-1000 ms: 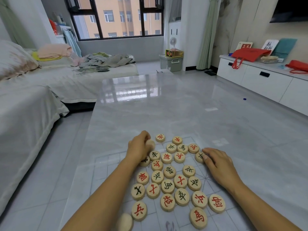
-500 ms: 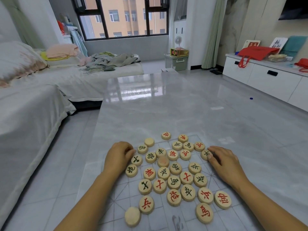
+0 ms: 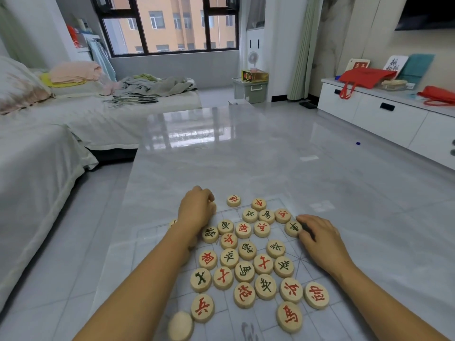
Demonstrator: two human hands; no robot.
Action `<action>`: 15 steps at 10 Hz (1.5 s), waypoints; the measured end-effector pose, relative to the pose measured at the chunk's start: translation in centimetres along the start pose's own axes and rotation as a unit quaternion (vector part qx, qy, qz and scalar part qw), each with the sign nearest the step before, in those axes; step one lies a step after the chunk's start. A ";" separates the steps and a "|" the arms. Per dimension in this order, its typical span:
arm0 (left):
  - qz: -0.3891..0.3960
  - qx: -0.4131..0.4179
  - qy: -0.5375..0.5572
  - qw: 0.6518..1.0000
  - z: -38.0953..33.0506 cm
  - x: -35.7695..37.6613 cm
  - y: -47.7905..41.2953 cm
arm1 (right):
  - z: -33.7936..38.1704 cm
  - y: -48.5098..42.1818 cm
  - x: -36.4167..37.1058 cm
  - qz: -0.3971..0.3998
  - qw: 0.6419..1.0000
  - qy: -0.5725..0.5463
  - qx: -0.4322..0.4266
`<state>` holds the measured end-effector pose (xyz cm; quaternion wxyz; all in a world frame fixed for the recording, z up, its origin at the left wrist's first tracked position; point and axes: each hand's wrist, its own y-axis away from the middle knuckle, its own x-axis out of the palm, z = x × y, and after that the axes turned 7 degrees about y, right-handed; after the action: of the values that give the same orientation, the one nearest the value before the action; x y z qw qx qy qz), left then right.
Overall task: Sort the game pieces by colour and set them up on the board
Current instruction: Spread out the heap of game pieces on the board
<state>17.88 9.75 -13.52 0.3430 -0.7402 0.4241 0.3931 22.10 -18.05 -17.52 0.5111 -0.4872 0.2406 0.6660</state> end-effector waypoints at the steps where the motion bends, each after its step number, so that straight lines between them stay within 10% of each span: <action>1: -0.085 0.056 0.052 0.993 1.0 -1.5 1.8 | 0.0 0.0 0.0 0.000 1.000 -0.006 0.005; 5: -0.045 0.242 -0.010 0.969 9.1 -3.2 17.5 | 0.6 0.4 -0.4 0.006 1.000 0.005 0.003; 7: -0.041 0.039 0.232 0.971 5.9 -4.0 21.7 | 0.8 0.9 -1.1 0.022 0.998 -0.046 0.021; 8: 0.052 0.014 0.181 0.982 4.7 -2.9 22.9 | 0.8 1.1 -1.7 0.066 0.993 -0.093 0.026; 15: -0.028 -0.054 0.248 0.967 4.2 -2.3 22.8 | 0.2 12.2 -2.0 0.026 0.997 -0.050 -0.052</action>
<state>-4.56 4.87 -17.40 0.1979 -0.8435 0.4531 0.2100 10.83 -23.17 -17.83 0.4792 -0.4726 0.1924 0.7142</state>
